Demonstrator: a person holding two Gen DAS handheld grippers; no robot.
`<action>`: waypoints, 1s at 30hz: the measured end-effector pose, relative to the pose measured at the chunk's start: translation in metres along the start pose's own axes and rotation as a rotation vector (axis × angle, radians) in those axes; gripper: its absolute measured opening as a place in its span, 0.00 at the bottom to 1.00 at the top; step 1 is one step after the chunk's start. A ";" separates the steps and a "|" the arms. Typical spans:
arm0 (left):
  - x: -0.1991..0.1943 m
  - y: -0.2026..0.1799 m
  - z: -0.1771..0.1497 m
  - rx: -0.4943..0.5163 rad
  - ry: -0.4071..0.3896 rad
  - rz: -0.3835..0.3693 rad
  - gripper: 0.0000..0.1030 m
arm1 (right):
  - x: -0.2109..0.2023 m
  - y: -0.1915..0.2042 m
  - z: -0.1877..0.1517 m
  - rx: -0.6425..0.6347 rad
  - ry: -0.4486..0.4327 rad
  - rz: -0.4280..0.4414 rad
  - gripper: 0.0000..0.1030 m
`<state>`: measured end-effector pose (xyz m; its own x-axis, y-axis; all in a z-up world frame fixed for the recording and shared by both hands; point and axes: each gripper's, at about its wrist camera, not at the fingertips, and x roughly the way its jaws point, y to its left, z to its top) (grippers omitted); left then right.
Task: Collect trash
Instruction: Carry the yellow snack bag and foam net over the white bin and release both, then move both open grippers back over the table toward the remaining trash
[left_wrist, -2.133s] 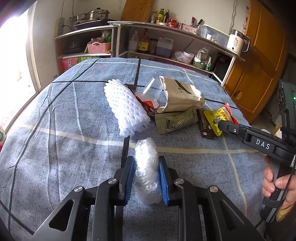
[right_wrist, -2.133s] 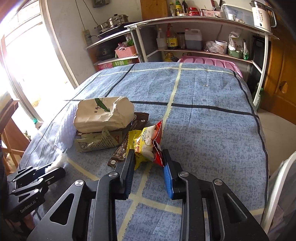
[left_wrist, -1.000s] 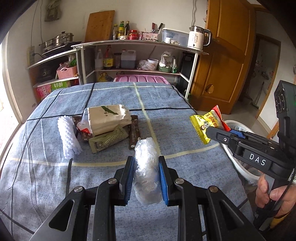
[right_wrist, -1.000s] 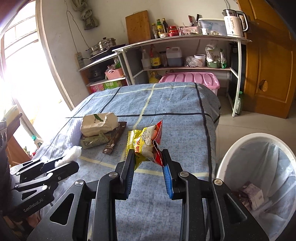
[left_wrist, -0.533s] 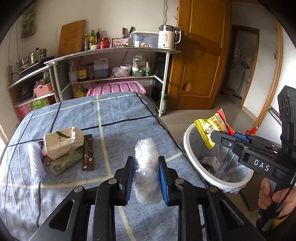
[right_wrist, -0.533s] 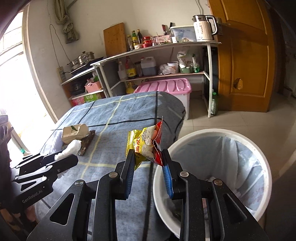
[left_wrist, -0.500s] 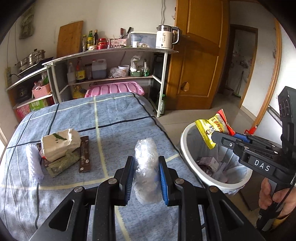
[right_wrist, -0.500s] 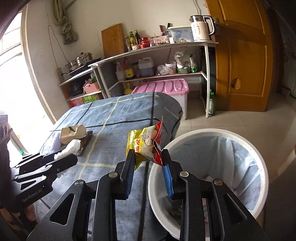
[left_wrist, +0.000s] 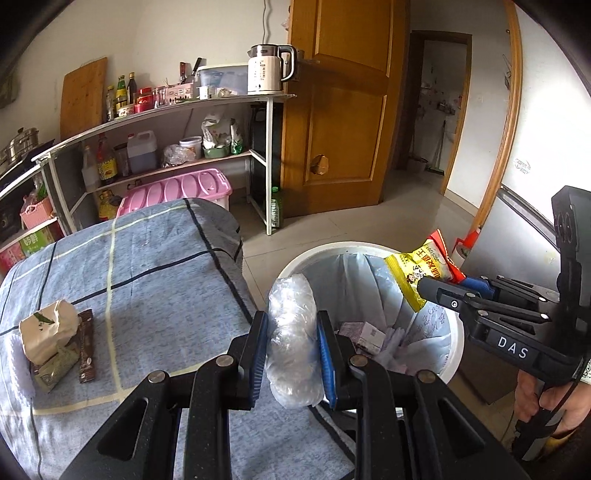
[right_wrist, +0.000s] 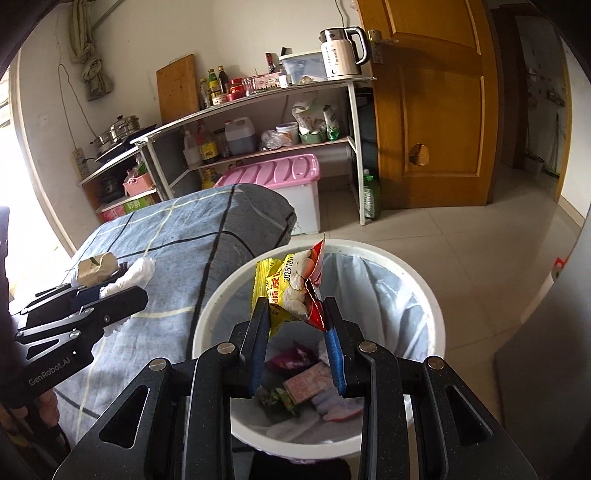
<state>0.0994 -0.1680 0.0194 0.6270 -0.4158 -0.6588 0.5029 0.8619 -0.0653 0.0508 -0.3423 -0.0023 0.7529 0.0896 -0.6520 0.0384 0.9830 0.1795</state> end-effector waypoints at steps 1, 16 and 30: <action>0.004 -0.004 0.001 0.004 0.005 -0.007 0.25 | 0.001 -0.005 -0.002 0.004 0.009 -0.009 0.29; 0.050 -0.033 0.000 0.013 0.087 -0.067 0.26 | 0.027 -0.034 -0.022 0.002 0.145 -0.115 0.30; 0.035 -0.024 -0.001 -0.012 0.067 -0.062 0.48 | 0.019 -0.023 -0.017 -0.010 0.122 -0.125 0.49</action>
<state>0.1085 -0.2030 -0.0024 0.5534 -0.4483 -0.7019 0.5323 0.8386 -0.1159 0.0532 -0.3609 -0.0318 0.6574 -0.0155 -0.7533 0.1195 0.9893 0.0840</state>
